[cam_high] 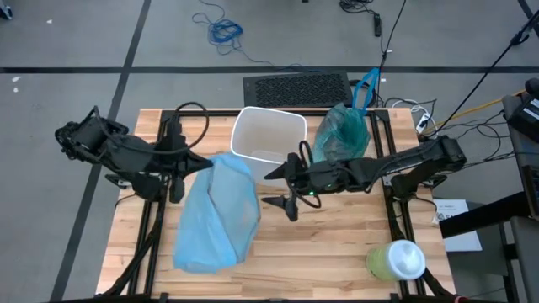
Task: Place trash/remove bag and relplace
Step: Insert a new trash bag into the trash bin
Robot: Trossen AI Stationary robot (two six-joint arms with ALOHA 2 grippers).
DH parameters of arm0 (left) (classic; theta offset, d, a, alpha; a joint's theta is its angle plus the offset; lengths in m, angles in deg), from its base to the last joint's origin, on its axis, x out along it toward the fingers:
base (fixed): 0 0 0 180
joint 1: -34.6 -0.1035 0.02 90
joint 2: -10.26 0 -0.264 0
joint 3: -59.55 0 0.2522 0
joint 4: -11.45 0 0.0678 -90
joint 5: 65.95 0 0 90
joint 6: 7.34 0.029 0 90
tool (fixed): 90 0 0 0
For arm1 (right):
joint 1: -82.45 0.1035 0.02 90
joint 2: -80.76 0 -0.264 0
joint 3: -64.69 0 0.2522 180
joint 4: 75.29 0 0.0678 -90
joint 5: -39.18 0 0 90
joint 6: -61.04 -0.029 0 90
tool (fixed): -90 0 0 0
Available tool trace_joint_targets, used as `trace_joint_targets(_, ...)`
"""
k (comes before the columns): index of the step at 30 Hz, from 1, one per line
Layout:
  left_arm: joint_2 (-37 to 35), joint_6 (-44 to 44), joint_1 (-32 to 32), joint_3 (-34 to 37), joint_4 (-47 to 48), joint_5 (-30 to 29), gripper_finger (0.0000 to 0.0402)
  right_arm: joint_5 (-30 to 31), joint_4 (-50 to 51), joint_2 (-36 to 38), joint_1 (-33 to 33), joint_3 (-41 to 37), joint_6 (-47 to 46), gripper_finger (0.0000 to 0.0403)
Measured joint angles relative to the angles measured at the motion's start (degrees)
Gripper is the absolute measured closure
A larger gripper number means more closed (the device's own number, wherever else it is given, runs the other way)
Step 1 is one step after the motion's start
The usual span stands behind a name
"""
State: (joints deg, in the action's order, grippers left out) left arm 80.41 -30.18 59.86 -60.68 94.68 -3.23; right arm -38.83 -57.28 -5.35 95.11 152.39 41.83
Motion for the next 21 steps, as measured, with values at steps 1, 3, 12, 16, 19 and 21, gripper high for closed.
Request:
trace_joint_targets(1, 0.03, 0.76, 0.02, -0.32, -0.34, -0.29, 0.0402, 0.06, -1.56, -0.67, 0.0, 0.0, 0.04, 0.0082)
trace_joint_targets(3, 0.05, 1.51, 0.02, -0.71, -0.87, -0.8, 0.0402, 0.0, -4.76, -2.04, 0.0, 0.04, -0.26, 0.0081)
trace_joint_targets(12, 0.0, 7.05, 0.02, -1.85, -4.41, -1.32, 0.0402, -0.41, -15.41, -8.32, 0.3, 0.01, -1.72, 0.0082)
trace_joint_targets(16, 0.01, 9.13, 0.02, -1.85, -6.7, -1.32, 0.0402, -0.27, -17.95, -9.89, -0.22, -0.02, -1.32, 0.0117)
trace_joint_targets(19, 0.0, 10.56, 0.02, -1.85, -8.6, -1.23, 0.0402, 0.05, -19.8, -10.47, -0.37, -0.02, -0.06, 0.0187)
trace_joint_targets(21, 0.0, 11.91, 0.02, -1.85, -9.81, -0.27, 0.0402, 0.36, -21.36, -10.48, -0.37, -0.02, 2.15, 0.0254)
